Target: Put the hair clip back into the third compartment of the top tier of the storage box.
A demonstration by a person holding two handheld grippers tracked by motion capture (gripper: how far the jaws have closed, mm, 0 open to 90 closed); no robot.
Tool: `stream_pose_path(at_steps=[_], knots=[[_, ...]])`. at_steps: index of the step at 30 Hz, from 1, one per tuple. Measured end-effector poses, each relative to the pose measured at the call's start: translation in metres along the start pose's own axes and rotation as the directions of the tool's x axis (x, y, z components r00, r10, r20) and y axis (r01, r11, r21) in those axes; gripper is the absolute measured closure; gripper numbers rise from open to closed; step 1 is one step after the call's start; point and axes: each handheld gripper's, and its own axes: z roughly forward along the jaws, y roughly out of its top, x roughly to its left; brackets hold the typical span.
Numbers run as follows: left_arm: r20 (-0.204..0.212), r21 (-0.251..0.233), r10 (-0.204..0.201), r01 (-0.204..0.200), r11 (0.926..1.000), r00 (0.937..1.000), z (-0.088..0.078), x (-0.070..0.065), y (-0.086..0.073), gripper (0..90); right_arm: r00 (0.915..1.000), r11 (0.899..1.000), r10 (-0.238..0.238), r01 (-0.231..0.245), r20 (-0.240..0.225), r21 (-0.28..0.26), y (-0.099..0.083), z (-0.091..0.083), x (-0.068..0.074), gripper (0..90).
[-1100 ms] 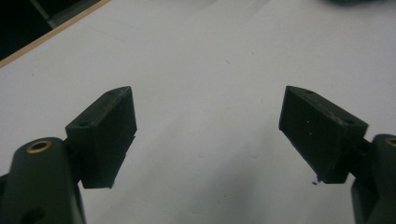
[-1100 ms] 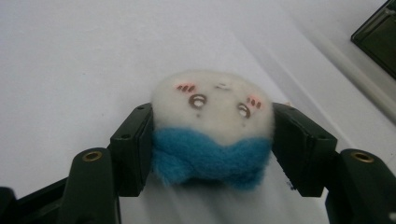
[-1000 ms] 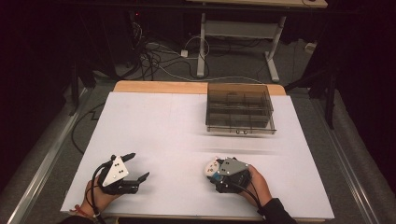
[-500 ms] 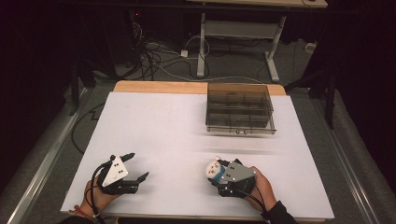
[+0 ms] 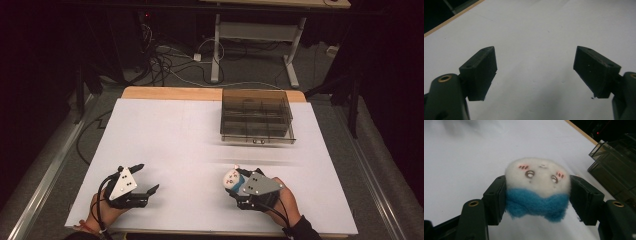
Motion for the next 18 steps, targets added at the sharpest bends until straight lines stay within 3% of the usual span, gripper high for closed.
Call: stream_pose_path(at_steps=[11,18], knots=[[-0.003,-0.002,-0.002,0.002,1.0000,1.0000,-0.001,0.000,0.000,18.2,0.9989,0.999,0.021,-0.019,0.043,-0.034,0.002,-0.011,-0.011,36.1],[-0.005,-0.004,-0.006,0.006,1.0000,1.0000,-0.002,0.000,-0.001,18.2,0.9965,0.999,0.007,-0.004,0.083,-0.040,0.004,-0.018,-0.017,36.1]])
